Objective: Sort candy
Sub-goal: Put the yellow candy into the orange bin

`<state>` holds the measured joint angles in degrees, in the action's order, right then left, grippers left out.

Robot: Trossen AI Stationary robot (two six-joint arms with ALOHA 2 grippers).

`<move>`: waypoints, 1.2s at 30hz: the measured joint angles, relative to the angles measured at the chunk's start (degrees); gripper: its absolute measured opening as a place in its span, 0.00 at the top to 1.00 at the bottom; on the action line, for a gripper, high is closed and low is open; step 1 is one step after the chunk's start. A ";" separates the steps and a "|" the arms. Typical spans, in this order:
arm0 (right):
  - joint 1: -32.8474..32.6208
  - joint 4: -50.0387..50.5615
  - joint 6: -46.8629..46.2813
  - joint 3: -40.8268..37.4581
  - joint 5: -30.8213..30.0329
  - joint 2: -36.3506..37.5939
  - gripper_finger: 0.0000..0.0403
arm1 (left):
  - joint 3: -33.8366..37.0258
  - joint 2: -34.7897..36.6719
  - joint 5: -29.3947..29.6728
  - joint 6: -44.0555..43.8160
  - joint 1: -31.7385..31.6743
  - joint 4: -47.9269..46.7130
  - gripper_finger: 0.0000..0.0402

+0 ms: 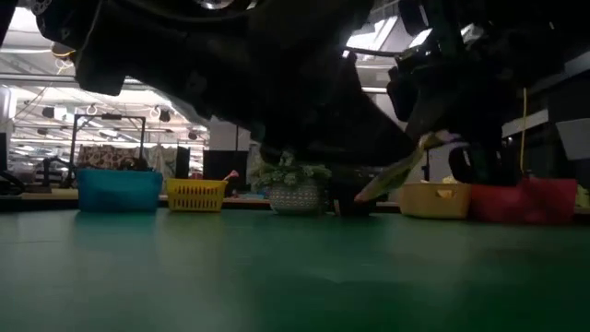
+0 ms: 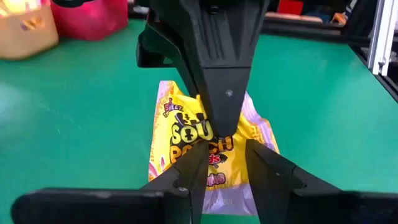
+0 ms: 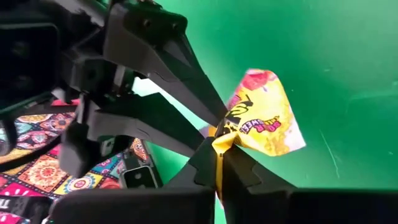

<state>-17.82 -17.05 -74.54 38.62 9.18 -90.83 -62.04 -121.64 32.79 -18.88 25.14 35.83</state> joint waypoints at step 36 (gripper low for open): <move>28.46 34.37 15.82 0.12 -16.25 39.26 1.00 | -0.03 59.66 10.16 16.60 -2.79 -54.76 0.75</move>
<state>10.64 17.31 -58.71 38.74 -7.07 -51.57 -62.08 -61.98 42.96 -2.28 22.35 -18.93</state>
